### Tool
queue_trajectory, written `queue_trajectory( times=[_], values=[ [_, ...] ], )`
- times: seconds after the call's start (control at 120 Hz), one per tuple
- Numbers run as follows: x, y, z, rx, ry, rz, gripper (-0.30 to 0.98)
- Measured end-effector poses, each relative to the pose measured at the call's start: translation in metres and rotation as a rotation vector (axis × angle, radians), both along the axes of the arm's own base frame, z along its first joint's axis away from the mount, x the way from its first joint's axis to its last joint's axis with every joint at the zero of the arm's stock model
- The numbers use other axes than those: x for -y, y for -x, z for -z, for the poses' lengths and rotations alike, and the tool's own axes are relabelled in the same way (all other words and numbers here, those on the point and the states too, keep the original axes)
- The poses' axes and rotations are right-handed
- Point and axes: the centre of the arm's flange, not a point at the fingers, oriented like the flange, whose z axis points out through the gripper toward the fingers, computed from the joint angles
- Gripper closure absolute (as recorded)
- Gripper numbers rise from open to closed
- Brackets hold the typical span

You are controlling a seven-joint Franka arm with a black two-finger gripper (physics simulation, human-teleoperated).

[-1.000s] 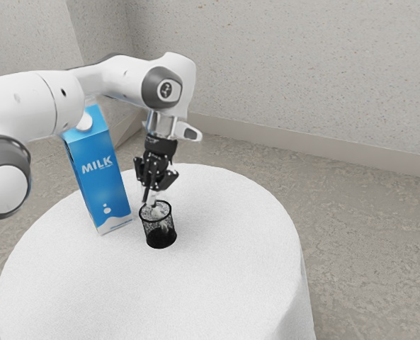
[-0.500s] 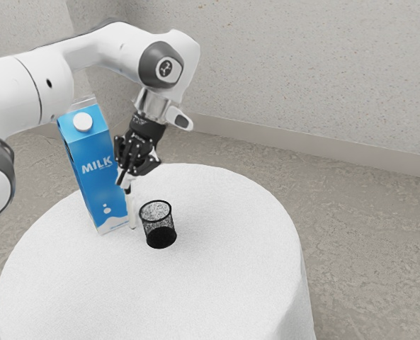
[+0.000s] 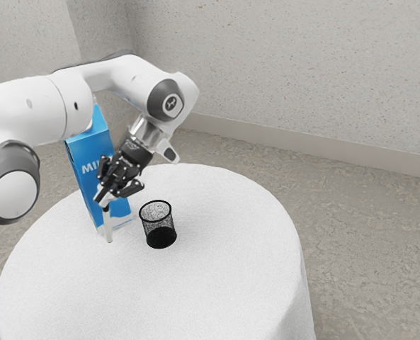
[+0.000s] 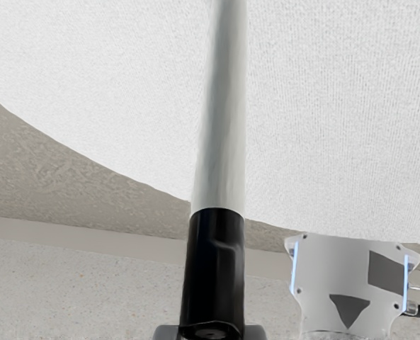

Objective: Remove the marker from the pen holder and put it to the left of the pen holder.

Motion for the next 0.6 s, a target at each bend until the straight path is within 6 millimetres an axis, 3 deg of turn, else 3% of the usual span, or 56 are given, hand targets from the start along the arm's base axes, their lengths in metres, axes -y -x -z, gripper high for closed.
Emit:
queue_trajectory(
  times=[0.133,0.267,0.433,0.6],
  values=[
    [-0.013,0.004,0.012,-0.035,-0.007,-0.024,0.36],
    [-0.018,0.007,0.016,-0.049,-0.009,-0.035,0.19],
    [-0.008,0.013,0.016,-0.067,-0.007,-0.025,0.09],
    [0.03,0.017,0.015,-0.068,0.039,0.007,0.04]
  ],
)
